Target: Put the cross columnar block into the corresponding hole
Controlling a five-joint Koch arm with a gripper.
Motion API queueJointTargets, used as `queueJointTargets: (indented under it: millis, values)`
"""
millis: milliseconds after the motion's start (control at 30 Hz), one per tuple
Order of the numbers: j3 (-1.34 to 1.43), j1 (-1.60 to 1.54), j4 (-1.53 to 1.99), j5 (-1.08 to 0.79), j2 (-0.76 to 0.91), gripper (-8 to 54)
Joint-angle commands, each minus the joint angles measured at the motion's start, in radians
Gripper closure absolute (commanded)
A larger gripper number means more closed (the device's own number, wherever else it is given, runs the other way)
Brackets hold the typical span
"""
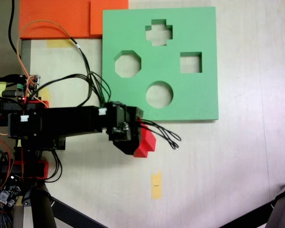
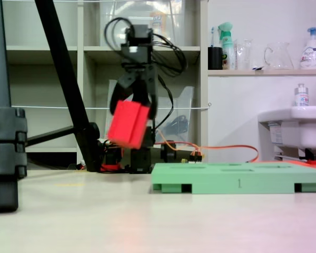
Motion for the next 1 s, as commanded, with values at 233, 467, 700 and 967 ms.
queueJointTargets:
  millis: [233,467,700,967]
  values:
    - [-0.152,-0.522,-0.222,0.383,-0.018,26.4]
    - [-0.150,-0.713,-0.584,0.617,-0.109,26.5]
    - [-0.156,-0.733,-0.758,0.657,-0.225,26.5]
    - [-0.176,-0.739,-0.762,0.657,-0.310,26.4]
